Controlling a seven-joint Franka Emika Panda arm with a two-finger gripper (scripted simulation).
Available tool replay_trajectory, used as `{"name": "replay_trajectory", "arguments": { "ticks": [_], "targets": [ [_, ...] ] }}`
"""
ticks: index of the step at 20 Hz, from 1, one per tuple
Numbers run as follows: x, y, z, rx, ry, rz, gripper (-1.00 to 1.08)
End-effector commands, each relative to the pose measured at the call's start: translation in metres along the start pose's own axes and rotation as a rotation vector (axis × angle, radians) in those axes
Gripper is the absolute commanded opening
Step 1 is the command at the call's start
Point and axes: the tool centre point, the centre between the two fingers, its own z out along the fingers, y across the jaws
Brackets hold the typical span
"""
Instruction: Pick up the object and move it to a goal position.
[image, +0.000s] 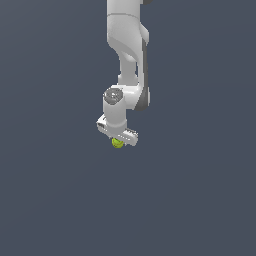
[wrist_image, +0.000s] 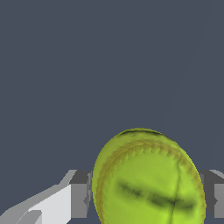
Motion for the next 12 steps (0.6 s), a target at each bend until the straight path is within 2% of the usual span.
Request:
{"name": "replay_trajectory", "arguments": {
  "ticks": [1, 7, 12],
  "targets": [
    [0.001, -0.002, -0.006, 0.001, 0.002, 0.000, -1.00],
    [0.002, -0.009, -0.035, 0.001, 0.002, 0.000, -1.00],
    [0.005, -0.018, -0.074, 0.000, 0.002, 0.001, -1.00]
  ]
}}
